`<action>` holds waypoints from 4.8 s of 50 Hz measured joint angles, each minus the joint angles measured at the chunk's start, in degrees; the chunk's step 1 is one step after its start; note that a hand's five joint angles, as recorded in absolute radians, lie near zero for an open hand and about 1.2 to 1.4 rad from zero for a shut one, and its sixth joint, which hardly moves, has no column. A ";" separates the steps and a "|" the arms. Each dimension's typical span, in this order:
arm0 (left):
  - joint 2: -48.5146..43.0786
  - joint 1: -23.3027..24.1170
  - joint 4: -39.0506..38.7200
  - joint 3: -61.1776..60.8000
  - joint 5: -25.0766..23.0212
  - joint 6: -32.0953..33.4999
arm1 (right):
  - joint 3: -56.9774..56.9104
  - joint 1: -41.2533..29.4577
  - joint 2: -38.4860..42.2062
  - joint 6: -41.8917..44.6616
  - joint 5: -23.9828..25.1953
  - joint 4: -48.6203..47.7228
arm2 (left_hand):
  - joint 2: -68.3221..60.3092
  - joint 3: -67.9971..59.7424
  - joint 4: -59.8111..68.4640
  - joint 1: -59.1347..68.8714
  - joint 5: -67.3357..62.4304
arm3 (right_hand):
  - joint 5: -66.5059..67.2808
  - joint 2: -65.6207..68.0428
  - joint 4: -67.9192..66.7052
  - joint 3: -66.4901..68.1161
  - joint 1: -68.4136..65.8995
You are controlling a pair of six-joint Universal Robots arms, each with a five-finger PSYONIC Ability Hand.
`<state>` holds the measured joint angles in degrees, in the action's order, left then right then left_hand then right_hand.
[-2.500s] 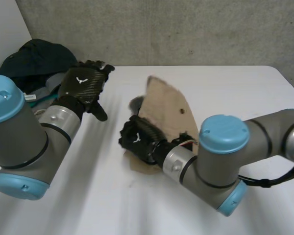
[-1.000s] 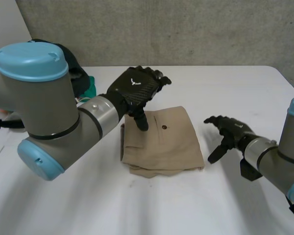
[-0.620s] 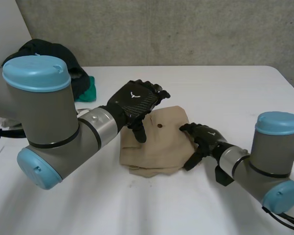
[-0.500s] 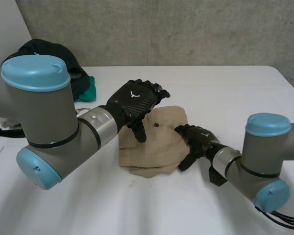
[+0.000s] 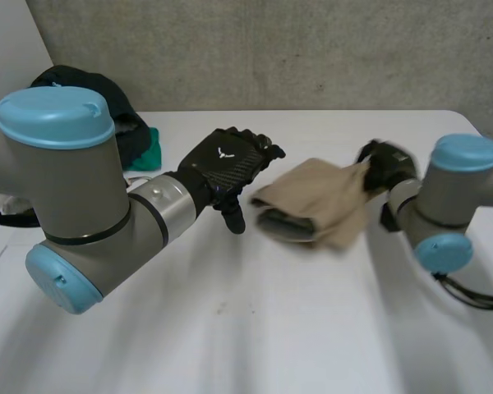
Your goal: Fold the laundry.
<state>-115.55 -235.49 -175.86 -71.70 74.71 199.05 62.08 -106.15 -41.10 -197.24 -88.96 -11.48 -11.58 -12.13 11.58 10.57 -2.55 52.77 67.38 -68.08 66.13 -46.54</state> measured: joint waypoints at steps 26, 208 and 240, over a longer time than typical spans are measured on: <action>-1.89 4.09 -3.22 7.02 -0.61 -3.76 | -41.64 21.09 24.65 5.88 -11.02 6.11 | 0.00 0.00 0.00 0.00 0.00 | 2.47 0.00 -0.02 0.00 0.00; -29.52 -21.94 -17.45 17.22 -7.60 15.12 | 31.94 -17.73 -14.39 44.58 1.69 -8.38 | -56.64 -55.70 56.71 54.42 -54.09 | -33.01 -36.67 37.60 -35.52 18.21; 23.92 -10.43 -13.13 -8.64 2.35 1.84 | 15.92 -3.13 -36.85 45.61 6.68 2.49 | -57.09 -56.15 57.15 54.42 -54.09 | 3.21 -0.08 -0.22 1.81 -12.70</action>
<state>-91.63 -245.92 -188.99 -80.34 77.06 200.88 77.99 -109.28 -77.96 -151.62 -82.29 -8.99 -68.67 -68.28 68.74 64.99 -56.64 55.98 67.30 -68.30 67.94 -59.24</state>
